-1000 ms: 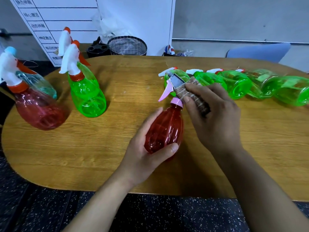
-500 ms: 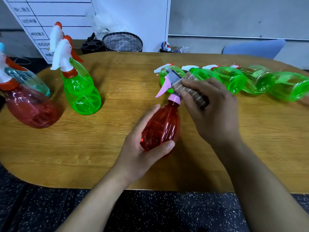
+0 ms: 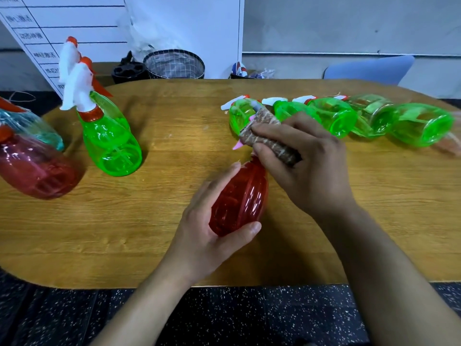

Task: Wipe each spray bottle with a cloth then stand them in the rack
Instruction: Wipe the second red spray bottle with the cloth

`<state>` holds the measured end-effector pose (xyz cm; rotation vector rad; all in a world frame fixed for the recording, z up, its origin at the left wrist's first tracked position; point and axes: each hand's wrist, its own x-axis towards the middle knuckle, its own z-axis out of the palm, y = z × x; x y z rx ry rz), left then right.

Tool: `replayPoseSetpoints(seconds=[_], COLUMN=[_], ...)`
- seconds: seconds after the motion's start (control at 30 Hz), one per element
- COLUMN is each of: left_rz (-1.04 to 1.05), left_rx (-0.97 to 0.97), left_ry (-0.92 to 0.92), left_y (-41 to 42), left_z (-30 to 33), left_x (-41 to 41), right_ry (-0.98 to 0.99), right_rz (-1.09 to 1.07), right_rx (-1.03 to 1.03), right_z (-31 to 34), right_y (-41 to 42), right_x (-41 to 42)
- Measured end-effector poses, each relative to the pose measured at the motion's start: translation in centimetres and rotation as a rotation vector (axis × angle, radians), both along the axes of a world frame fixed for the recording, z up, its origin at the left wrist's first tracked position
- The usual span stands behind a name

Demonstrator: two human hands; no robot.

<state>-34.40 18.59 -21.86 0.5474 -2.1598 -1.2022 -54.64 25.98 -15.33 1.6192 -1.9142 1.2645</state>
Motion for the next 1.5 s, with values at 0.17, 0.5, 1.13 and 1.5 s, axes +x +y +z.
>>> replayPoseSetpoints(seconds=[0.17, 0.5, 1.13, 1.5], left_rz=[-0.004, -0.003, 0.004, -0.055], left_rx=[-0.047, -0.061, 0.093, -0.039], left_ry=[-0.022, -0.008, 0.041, -0.028], left_y=[0.1, 0.0, -0.3, 0.0], left_z=[0.1, -0.3, -0.3, -0.1], left_x=[0.1, 0.0, -0.1, 0.1], right_ry=[-0.037, -0.108, -0.271, -0.618], right_rz=[-0.117, -0.139, 0.156, 0.081], right_rx=[-0.084, -0.111, 0.052, -0.118], right_z=[0.1, -0.1, -0.5, 1.1], right_y=[-0.2, -0.2, -0.2, -0.5], right_x=[0.5, 0.2, -0.4, -1.4])
